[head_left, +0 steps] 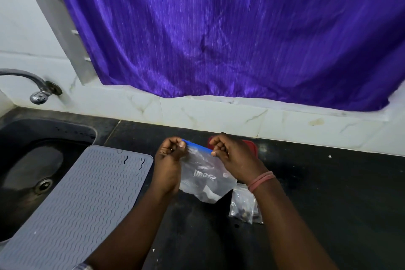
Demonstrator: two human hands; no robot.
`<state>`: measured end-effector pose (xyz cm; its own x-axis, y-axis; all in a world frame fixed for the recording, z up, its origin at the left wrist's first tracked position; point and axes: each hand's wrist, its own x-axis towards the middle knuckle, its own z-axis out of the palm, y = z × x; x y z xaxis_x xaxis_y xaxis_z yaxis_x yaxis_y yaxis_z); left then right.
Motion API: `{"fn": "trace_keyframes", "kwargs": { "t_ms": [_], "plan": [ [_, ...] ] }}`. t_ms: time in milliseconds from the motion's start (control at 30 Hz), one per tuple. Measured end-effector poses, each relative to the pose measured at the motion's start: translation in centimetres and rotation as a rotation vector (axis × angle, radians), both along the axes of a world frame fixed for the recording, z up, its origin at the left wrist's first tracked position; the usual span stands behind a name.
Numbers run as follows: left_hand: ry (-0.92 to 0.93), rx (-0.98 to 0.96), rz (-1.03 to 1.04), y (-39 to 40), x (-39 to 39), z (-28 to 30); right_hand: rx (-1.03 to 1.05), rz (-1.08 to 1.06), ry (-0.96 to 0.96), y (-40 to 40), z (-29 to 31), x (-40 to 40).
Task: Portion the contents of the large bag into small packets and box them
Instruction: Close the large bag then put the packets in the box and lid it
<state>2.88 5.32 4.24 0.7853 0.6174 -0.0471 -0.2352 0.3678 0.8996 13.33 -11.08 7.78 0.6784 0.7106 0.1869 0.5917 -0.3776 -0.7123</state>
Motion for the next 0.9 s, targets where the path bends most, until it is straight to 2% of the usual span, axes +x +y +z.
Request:
{"fn": "trace_keyframes", "kwargs": {
  "t_ms": [133, 233, 400, 467, 567, 700, 800, 900],
  "plan": [
    [-0.033, -0.032, 0.045, 1.0, 0.0, 0.1, -0.049, 0.014, 0.006, -1.4, -0.8, 0.3],
    [0.019, -0.014, 0.117, 1.6, -0.2, -0.2, -0.071, 0.041, -0.032, -2.0, -1.7, 0.7],
    [0.146, 0.096, 0.225, 1.7, -0.3, -1.2, -0.041, -0.02, 0.08, -1.9, -3.1, 0.9],
    [0.177, 0.115, 0.274, 1.7, -0.2, -1.3, 0.045, -0.067, 0.241, -1.0, -3.2, 0.2],
    [0.228, 0.126, 0.335, 2.3, -0.1, -1.2, 0.23, -0.181, 0.643, 0.7, -4.1, -0.9],
    [0.276, 0.169, 0.35, 3.7, -0.4, -1.8, 0.398, -0.122, 1.04, 1.7, -4.7, -2.7],
    [0.348, 0.177, 0.338, 4.4, -0.5, -2.3, 0.448, -0.235, 0.988, 2.8, -5.2, -3.2],
    [0.481, 0.214, 0.181, 4.3, -1.6, -2.7, 0.347, -0.4, 0.692, 5.4, -6.9, -2.6]
  ]
}}
